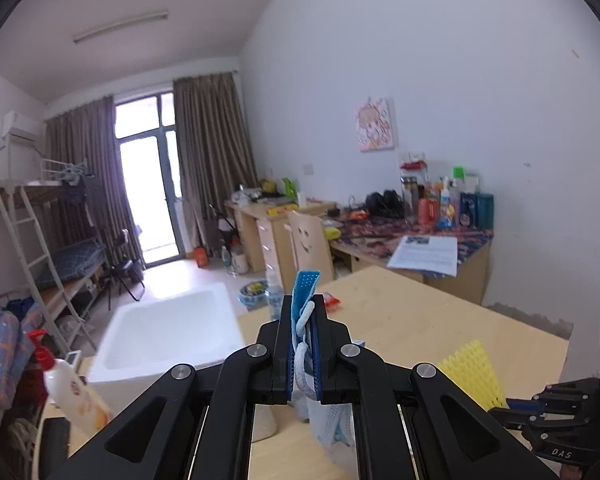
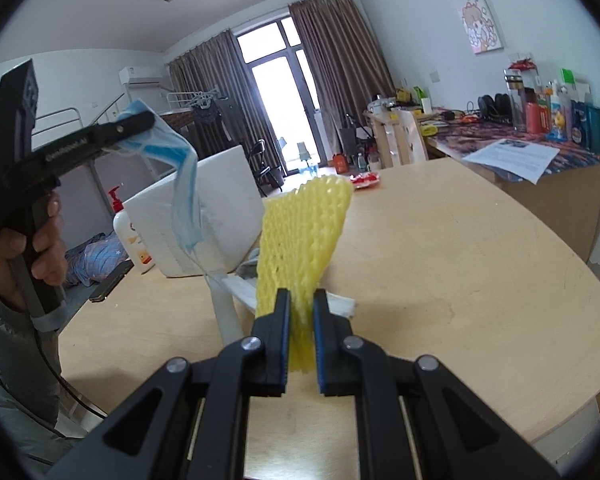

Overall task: Organize soft objects
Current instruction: 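Carry the mesh sleeve and blue mask over the white foam box with both grippers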

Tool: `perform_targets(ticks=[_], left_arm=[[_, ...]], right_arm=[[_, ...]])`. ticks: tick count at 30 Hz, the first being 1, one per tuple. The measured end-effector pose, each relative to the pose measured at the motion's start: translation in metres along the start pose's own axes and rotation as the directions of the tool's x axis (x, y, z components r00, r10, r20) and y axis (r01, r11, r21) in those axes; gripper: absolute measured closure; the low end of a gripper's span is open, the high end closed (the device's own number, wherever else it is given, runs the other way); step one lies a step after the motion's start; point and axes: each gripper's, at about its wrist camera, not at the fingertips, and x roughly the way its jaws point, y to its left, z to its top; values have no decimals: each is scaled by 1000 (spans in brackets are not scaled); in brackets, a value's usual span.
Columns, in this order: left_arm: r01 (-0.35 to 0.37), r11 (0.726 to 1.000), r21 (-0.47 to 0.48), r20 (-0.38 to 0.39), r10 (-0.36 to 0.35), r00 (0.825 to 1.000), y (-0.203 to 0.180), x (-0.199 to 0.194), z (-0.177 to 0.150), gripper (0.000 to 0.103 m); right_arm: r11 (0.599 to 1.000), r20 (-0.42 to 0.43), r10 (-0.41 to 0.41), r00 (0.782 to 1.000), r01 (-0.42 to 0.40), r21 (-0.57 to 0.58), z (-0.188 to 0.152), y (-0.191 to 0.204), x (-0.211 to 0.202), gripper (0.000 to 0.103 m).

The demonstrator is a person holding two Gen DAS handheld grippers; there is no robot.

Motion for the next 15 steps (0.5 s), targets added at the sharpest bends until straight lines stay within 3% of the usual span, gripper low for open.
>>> perform_targets(ticks=[15], left_arm=[[-44, 999, -3, 96, 44, 994, 21, -34, 21, 96]], right_arm=[[999, 45, 19, 999, -16, -52, -1, 36, -11, 89]])
